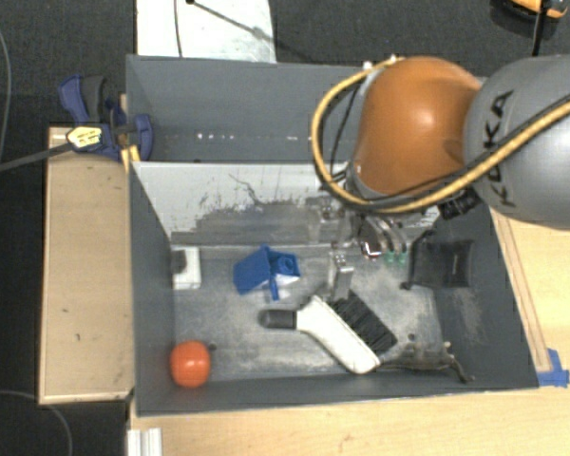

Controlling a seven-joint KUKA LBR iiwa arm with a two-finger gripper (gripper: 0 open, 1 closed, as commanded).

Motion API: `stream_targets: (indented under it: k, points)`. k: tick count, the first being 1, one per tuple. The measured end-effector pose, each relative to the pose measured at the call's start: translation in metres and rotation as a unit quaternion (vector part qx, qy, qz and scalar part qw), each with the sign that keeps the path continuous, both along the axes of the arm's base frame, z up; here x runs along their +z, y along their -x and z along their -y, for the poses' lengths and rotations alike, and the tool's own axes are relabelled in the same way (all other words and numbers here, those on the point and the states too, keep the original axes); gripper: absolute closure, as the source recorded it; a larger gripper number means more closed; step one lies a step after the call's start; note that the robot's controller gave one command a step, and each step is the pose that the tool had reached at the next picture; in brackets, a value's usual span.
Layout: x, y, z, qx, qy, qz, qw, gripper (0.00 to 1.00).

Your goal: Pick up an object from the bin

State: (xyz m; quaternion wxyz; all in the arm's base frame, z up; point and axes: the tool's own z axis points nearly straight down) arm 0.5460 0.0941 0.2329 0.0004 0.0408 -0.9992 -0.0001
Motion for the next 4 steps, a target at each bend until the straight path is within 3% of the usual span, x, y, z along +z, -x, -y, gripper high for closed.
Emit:
stream_targets:
  k: [1,2,4]
  points:
    - [-0.027,-0.007,-0.005,0.024,-0.001,0.0085,0.9997,0.0]
    - [-0.085,-0.01,-0.004,-0.065,-0.001,0.0032,0.9979,0.0]
    - [-0.106,-0.011,-0.017,-0.117,-0.001,0.0022,0.9931,0.0]
